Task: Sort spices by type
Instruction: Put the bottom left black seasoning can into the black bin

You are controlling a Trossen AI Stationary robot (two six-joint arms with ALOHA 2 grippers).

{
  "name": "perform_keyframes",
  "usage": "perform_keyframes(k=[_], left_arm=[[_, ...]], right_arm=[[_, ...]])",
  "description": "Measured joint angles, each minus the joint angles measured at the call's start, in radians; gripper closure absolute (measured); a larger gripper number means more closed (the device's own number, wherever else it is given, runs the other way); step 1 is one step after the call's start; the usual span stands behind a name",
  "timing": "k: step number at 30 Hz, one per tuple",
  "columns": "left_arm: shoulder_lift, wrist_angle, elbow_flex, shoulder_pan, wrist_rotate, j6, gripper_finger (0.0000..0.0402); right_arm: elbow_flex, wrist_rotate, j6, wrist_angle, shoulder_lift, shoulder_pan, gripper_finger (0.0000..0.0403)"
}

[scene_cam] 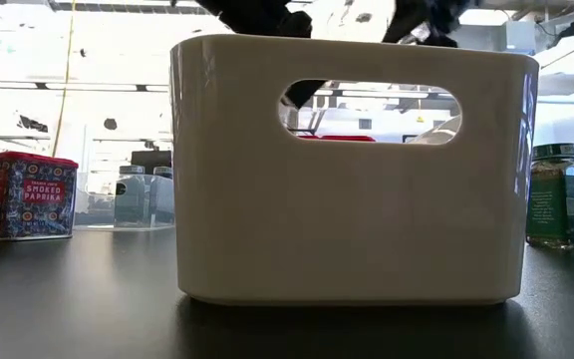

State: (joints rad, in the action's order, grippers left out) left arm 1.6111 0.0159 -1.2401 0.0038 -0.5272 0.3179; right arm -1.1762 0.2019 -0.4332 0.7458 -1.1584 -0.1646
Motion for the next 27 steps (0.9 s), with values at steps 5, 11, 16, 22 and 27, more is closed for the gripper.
perform_keyframes(k=[5,11,16,22,27], left_arm=[[0.0,0.088,0.021,0.014,0.004,0.009,0.0131],[0.009,0.105,0.021,0.014,-0.001,0.111,0.0131],[0.009,0.082,0.021,0.013,-0.087,0.108,0.0131],[0.009,0.077,0.021,0.014,-0.102,0.098,0.0131],[0.009,0.074,0.021,0.013,-0.103,0.062,0.0131]], right_arm=[[0.155,-0.036,-0.045,-0.163,0.11,-0.025,0.0023],[0.158,-0.156,-0.081,-0.333,0.035,-0.052,0.0023],[0.031,-0.162,-0.019,-0.314,-0.071,-0.034,0.0023],[-0.112,-0.162,0.001,-0.234,-0.192,-0.043,0.0023],[-0.163,-0.161,0.035,-0.18,-0.276,-0.035,0.0023]])
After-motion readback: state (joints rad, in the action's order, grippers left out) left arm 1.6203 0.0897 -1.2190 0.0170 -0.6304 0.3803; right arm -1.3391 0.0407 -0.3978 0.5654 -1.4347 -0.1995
